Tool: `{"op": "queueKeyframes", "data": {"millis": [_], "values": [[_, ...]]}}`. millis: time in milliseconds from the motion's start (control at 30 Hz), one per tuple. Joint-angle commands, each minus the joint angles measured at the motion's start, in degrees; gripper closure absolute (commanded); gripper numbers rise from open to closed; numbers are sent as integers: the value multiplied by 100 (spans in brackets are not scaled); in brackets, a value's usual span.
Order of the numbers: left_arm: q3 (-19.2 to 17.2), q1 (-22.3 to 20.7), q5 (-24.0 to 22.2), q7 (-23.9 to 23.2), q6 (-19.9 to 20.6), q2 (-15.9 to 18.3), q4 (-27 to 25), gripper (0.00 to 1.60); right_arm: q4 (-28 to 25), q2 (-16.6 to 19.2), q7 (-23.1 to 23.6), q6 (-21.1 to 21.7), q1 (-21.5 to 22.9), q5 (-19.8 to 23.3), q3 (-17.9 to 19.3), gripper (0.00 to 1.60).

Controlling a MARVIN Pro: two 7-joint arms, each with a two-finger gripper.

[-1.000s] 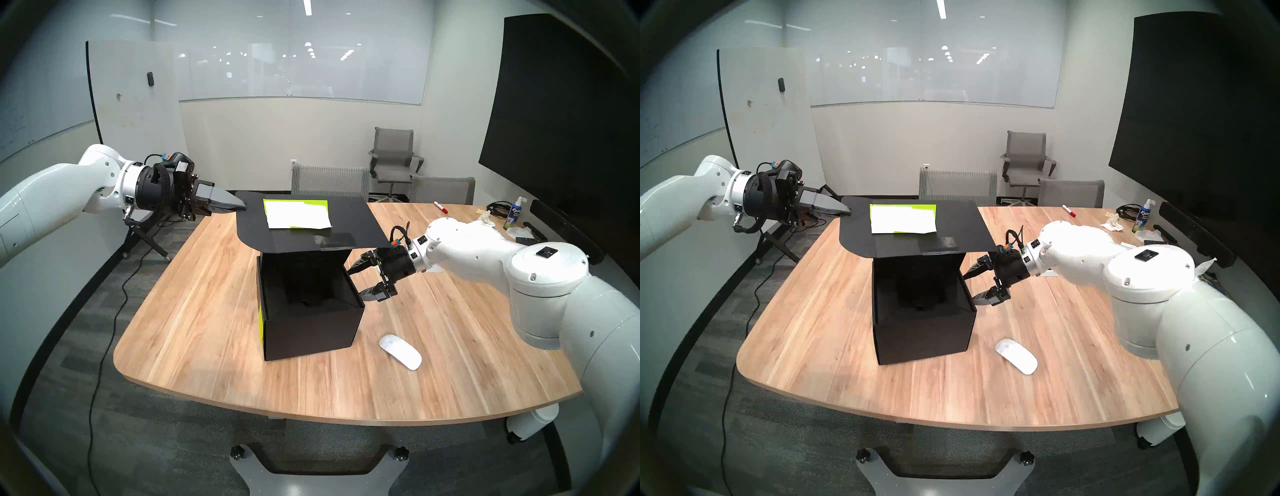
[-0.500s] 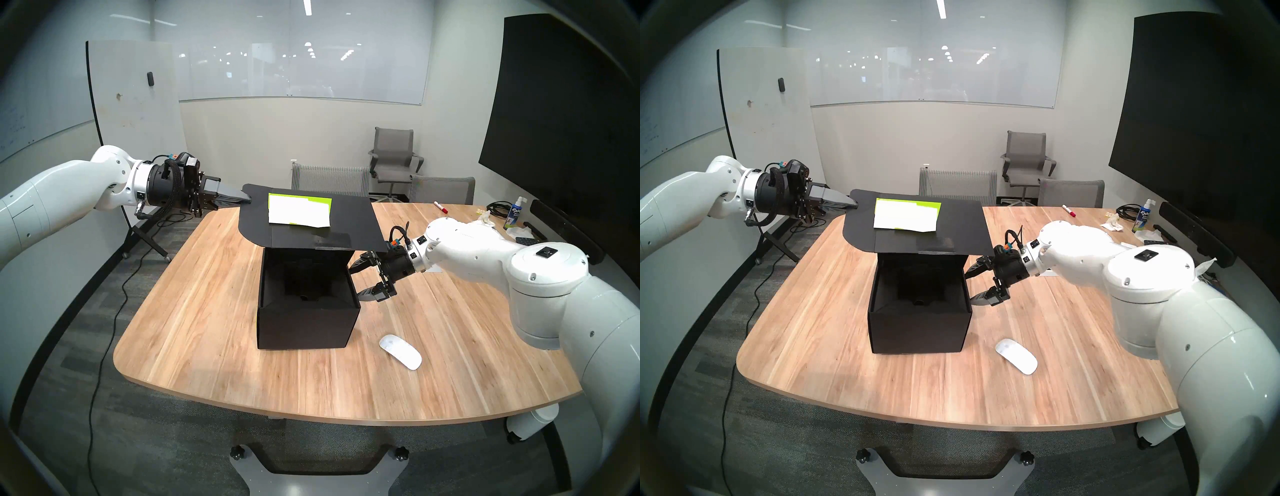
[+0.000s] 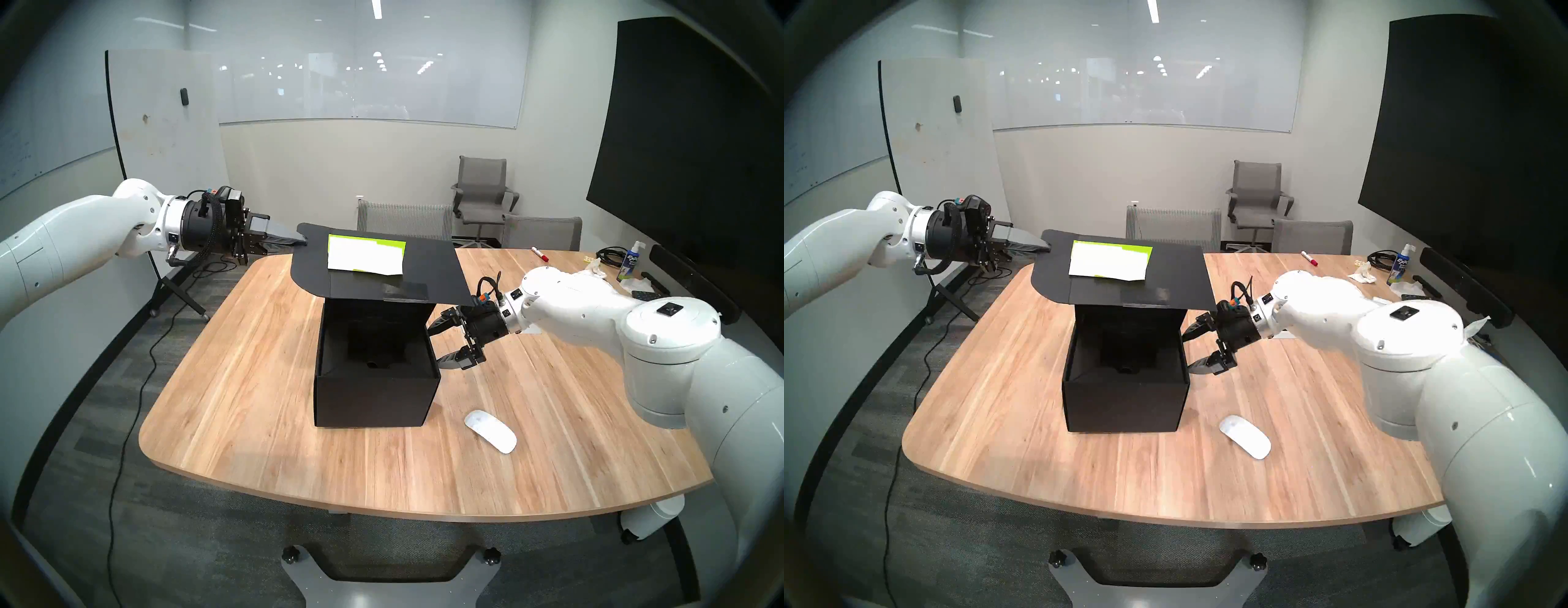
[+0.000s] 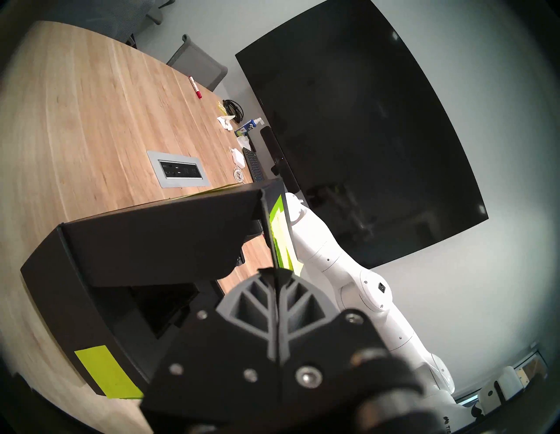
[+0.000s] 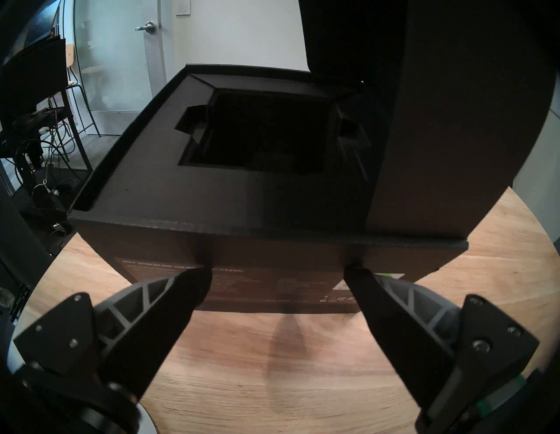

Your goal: Open the box and place the mouse inside

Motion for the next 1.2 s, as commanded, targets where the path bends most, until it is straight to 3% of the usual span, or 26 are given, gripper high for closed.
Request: {"op": "queueKeyframes", "data": {"millis": [0, 800, 1167], "values": [[-29, -271, -260, -120, -10, -120, 119, 160, 2, -8, 545, 13, 135, 47, 45, 0], [379, -409, -658, 23, -10, -638, 1142, 160, -13, 0, 539, 11, 133, 31, 65, 0], [601, -398, -782, 119, -10, -1061, 1735, 160, -17, 2, 533, 10, 130, 25, 77, 0]]}}
